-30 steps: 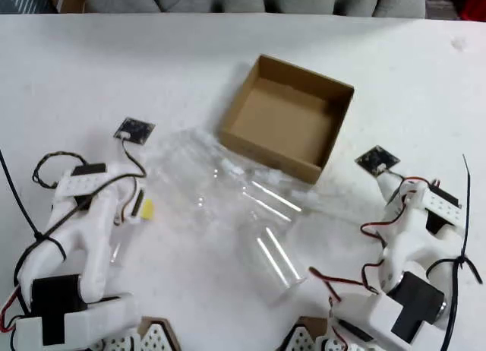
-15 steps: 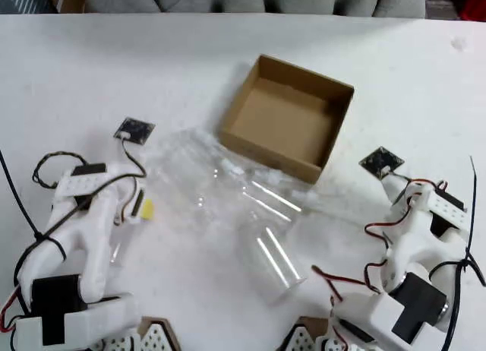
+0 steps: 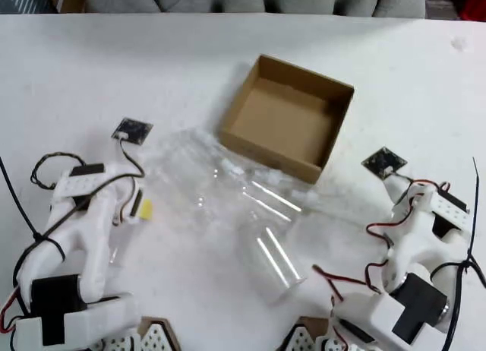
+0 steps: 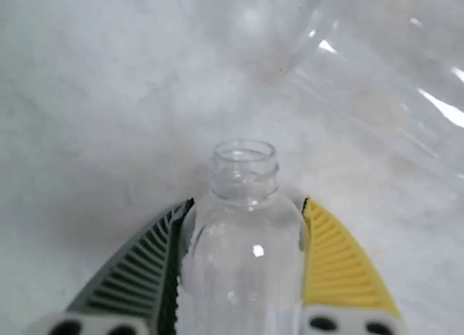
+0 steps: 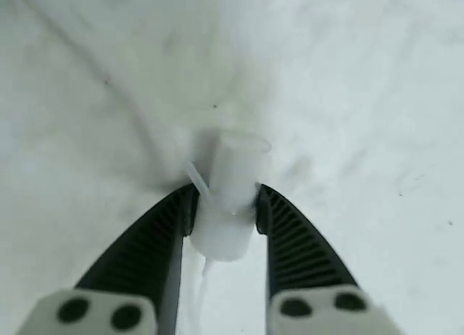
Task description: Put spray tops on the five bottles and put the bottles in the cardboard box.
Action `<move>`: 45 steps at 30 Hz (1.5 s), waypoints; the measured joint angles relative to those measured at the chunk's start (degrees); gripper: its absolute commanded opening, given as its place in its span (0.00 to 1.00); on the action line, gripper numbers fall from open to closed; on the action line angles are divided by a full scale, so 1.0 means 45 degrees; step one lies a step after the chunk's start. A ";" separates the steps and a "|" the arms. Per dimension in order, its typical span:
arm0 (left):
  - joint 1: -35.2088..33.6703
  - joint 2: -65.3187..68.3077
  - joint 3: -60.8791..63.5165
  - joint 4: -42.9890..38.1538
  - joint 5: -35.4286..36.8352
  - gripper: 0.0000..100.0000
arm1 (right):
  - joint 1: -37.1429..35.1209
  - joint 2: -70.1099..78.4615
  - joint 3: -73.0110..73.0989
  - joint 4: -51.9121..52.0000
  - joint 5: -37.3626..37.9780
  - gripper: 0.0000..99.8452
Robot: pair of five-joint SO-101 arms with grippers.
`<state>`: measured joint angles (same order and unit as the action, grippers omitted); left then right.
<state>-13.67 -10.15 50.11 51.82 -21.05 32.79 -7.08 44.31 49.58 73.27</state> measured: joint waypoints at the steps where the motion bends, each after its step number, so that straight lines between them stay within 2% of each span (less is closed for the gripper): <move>1: 0.0000 0.0000 0.0000 0.0000 0.0000 0.02 | 0.0039 0.0000 -0.0137 0.0313 0.0000 0.02; 4: 0.0000 0.0000 0.0000 0.0000 0.0000 0.02 | 0.0215 0.0000 -0.0996 0.1739 -0.0156 0.02; 9: 0.0000 0.0000 0.0000 0.0000 0.0000 0.02 | 0.0508 0.0000 -0.2950 0.4454 -0.1387 0.02; 14: 0.0000 0.0000 0.0000 0.0000 0.0000 0.02 | 0.0488 -0.0117 -0.3556 0.6603 -0.1719 0.02; 22: -0.0039 0.0000 0.0000 0.0000 0.0000 0.02 | 0.0371 -0.3341 -0.1563 0.7326 -0.1993 0.02; 24: -0.0039 0.0000 0.0000 0.0000 0.0000 0.02 | 0.0078 -0.4435 -0.0860 0.7326 -0.2579 0.02; 28: -0.0039 0.0000 0.0000 0.0000 0.0000 0.02 | -0.1172 -0.6545 0.0039 0.7346 -0.4513 0.02; 37: -0.0039 0.0000 0.0000 0.0000 0.0000 0.02 | -0.5079 -0.9807 0.0195 0.7209 -1.0374 0.02; 45: -0.0039 0.0000 0.0000 0.0000 0.0000 0.02 | -0.7736 -1.1546 0.0195 0.4063 -1.2737 0.02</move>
<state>-13.85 -10.15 50.11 51.82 -21.05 -2.02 -59.03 45.19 67.87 15.96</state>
